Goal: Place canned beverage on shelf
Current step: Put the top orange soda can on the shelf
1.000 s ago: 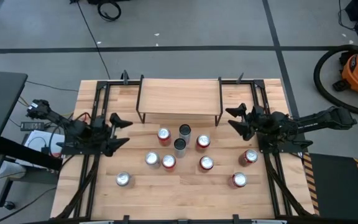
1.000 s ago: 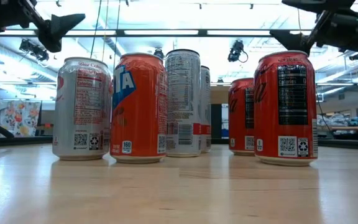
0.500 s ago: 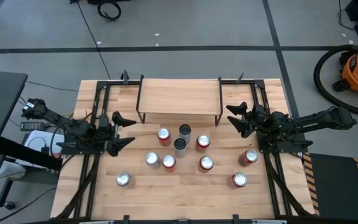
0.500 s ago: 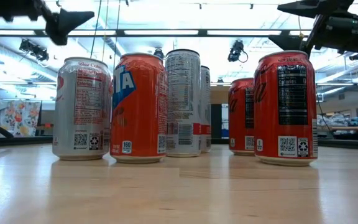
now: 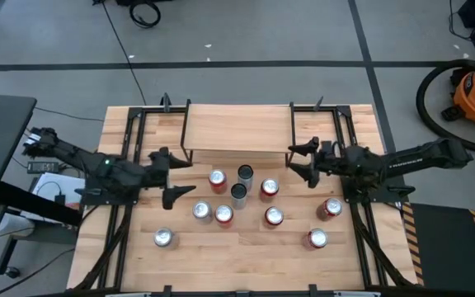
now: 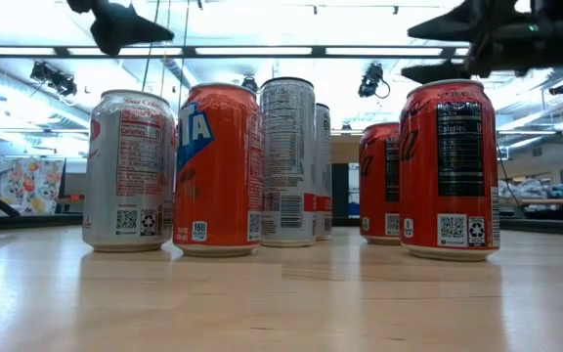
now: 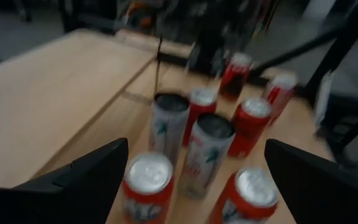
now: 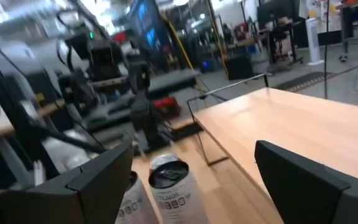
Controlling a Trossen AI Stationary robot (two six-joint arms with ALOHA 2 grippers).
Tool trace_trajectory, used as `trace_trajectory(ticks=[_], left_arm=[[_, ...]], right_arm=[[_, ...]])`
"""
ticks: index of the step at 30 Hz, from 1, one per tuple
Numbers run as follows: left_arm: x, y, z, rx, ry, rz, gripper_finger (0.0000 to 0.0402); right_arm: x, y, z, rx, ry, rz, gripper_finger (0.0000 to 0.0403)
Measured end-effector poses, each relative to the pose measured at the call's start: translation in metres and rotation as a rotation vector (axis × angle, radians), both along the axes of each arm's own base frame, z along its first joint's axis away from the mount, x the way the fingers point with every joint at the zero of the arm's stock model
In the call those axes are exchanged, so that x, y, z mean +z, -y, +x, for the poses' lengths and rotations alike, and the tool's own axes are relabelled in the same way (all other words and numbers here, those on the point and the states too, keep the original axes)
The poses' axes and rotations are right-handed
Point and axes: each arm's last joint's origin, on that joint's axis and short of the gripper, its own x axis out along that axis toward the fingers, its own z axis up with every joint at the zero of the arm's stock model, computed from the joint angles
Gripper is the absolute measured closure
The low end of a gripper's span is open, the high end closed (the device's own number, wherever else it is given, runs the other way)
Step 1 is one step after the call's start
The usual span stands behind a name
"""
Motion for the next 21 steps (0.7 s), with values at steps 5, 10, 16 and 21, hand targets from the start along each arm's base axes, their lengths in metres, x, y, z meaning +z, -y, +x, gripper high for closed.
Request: trace_trajectory(ticks=[5, 10, 16, 21], left_arm=[[0.004, -0.007, 0.020, 0.002, -0.143, -0.026, 0.0013], [0.007, -0.015, 0.039, -0.041, -0.304, 0.022, 0.0013], [0.003, -0.021, 0.059, -0.087, -0.424, 0.160, 0.0013], [-0.005, -0.027, 0.082, -0.107, -0.502, 0.094, 0.0013]], right_arm=[[0.016, -0.006, 0.015, -0.082, -0.133, -0.106, 0.0055], [0.025, -0.016, 0.026, -0.126, -0.191, -0.200, 0.0055], [0.022, -0.027, 0.029, -0.166, -0.254, -0.287, 0.0055], [0.020, -0.028, 0.029, -0.181, -0.277, -0.307, 0.0055]])
